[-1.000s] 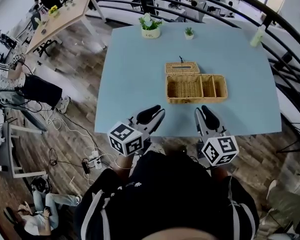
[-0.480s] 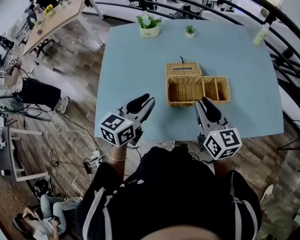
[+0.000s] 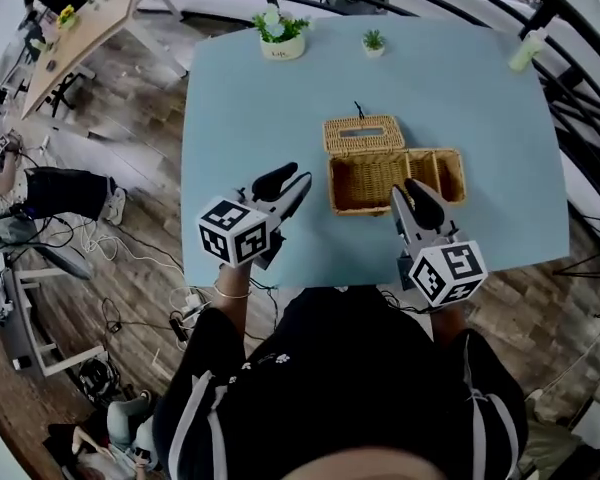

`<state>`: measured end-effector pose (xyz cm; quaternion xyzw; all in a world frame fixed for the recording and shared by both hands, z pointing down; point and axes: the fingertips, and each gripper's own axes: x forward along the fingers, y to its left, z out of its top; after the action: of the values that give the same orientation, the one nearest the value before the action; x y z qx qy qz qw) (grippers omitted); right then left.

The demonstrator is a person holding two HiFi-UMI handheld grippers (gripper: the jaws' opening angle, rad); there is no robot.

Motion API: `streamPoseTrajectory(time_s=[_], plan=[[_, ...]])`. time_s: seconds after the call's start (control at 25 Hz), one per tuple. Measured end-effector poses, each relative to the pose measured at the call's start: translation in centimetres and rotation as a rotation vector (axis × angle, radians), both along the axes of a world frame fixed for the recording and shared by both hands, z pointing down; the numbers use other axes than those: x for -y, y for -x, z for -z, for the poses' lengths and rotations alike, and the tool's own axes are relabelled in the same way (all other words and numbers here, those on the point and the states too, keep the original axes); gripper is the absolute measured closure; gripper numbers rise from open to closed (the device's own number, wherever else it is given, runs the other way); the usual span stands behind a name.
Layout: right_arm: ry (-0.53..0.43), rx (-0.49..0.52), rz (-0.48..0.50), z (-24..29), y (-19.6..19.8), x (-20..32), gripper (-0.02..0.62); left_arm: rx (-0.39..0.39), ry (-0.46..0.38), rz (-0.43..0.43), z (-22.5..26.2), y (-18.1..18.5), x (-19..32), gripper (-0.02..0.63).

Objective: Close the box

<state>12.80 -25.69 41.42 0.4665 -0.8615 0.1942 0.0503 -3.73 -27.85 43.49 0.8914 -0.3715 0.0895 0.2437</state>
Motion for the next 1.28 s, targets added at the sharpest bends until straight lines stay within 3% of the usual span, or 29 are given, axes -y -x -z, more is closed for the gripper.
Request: streamPoseTrajectory(time_s=[0.76,1.12,1.28], plan=[[0.134,-0.025,-0.043,-4.2,0.4,5.0,0.494,-0.185,0.312,0.04,-10.0,0.4,9.6,0.476],[0.206,-0.046,-0.022,-6.7,1.0,5.4,0.494,-0.364,0.482,0.056,-13.1,-0.4,11.0,0.449],[0.217,-0.051,-0.031,-7.1,0.9,5.8,0.494,-0.409,0.532,0.057,-14.0,-1.1,11.5,0.448]])
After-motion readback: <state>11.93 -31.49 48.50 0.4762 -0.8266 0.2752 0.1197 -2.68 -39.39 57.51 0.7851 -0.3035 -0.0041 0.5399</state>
